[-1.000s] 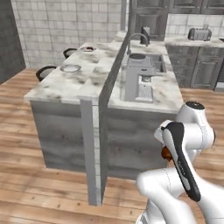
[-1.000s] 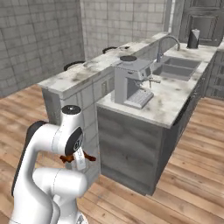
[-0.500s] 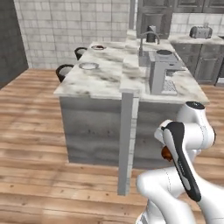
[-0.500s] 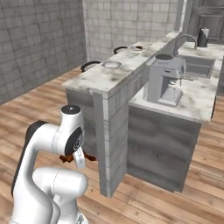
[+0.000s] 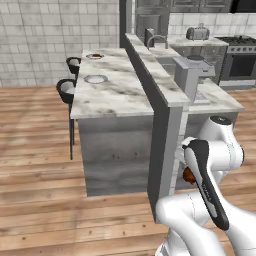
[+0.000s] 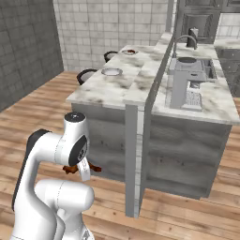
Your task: Take the chicken drumsticks from the pan and place one on each plate on the dining counter.
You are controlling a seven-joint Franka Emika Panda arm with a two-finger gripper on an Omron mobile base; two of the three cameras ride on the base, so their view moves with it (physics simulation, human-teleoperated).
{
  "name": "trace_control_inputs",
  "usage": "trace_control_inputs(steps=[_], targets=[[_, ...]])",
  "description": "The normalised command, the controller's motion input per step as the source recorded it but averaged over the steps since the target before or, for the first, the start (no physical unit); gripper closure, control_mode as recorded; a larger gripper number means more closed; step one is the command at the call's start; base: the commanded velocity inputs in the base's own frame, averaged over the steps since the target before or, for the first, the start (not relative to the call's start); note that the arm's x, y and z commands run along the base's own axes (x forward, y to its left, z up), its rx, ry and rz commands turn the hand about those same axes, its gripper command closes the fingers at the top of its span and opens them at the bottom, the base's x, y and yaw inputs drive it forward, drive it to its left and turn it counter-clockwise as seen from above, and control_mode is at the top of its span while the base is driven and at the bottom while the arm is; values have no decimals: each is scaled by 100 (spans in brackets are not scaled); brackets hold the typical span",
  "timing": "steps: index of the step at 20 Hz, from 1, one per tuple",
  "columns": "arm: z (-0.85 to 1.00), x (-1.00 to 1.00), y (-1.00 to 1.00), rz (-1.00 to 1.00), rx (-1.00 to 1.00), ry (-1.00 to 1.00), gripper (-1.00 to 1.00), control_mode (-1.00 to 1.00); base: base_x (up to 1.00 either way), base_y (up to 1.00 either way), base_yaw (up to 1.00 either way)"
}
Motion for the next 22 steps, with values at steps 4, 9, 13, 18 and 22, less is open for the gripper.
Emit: trace_control_inputs(steps=[4,9,13,18,22], targets=[[0,0,0,0,0,0,100,100,0,100,-54],[0,0,0,0,0,0,100,100,3,100,-55],[0,0,0,0,0,0,100,100,22,100,-51],[0,0,0,0,0,0,100,100,30,100,-43],[0,0,0,0,0,0,100,100,33,100,-35]])
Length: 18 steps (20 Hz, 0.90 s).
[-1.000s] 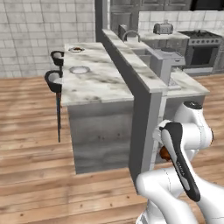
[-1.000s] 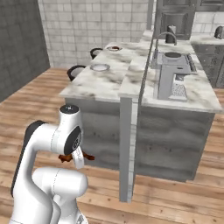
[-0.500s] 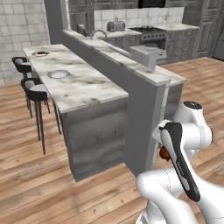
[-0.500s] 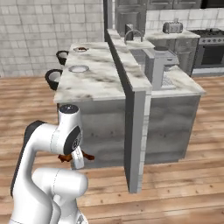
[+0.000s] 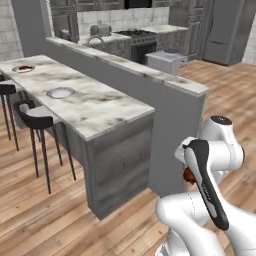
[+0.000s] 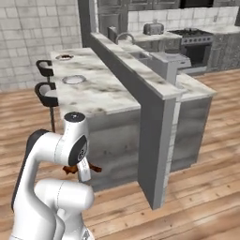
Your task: Take the chicken drumsticks from the pan and place one on each plate on the dining counter.
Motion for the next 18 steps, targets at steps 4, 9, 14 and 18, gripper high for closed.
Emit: trace_control_inputs(steps=[4,9,14,18], targets=[[0,0,0,0,0,0,100,100,31,100,-34],[0,0,0,0,0,0,100,100,15,100,-31],[0,0,0,0,0,0,100,100,4,100,-31],[0,0,0,0,0,0,100,100,8,100,-30]])
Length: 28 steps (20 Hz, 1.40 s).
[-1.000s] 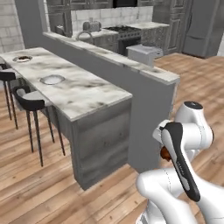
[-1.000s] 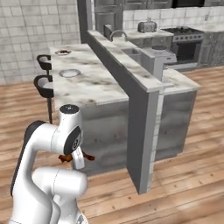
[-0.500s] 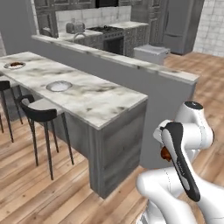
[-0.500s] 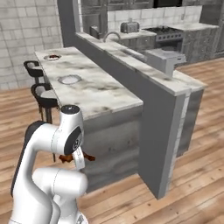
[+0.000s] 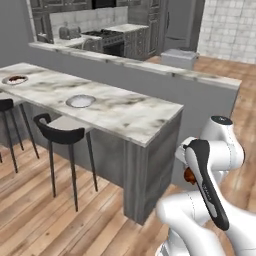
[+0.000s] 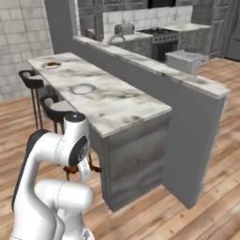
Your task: Take the chicken drumsticks from the pan and place one on each plate on the dining counter.
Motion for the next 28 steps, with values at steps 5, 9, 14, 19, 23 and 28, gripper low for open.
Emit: trace_control_inputs(steps=[5,9,14,19,23,28], targets=[[0,0,0,0,0,0,100,100,32,100,-27],[0,0,0,0,0,0,100,100,52,100,-20],[0,0,0,0,0,0,100,100,62,98,-13],[0,0,0,0,0,0,100,100,50,72,-4],[0,0,0,0,0,0,100,100,48,38,0],[0,0,0,0,0,0,100,100,36,-1,0]])
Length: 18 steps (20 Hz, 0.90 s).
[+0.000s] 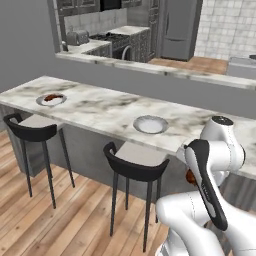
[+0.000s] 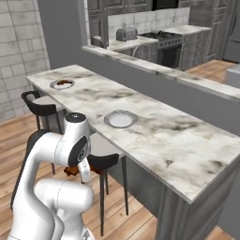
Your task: Take the chicken drumsticks from the pan and place one on each plate on the dining counter.
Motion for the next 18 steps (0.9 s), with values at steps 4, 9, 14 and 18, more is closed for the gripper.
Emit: trace_control_inputs(steps=[4,9,14,18], targets=[[0,0,0,0,0,0,100,100,54,0,0],[0,0,0,0,0,0,100,100,70,0,0],[0,0,0,0,0,0,100,100,71,0,0],[0,8,0,0,0,-1,100,-100,26,0,0]])
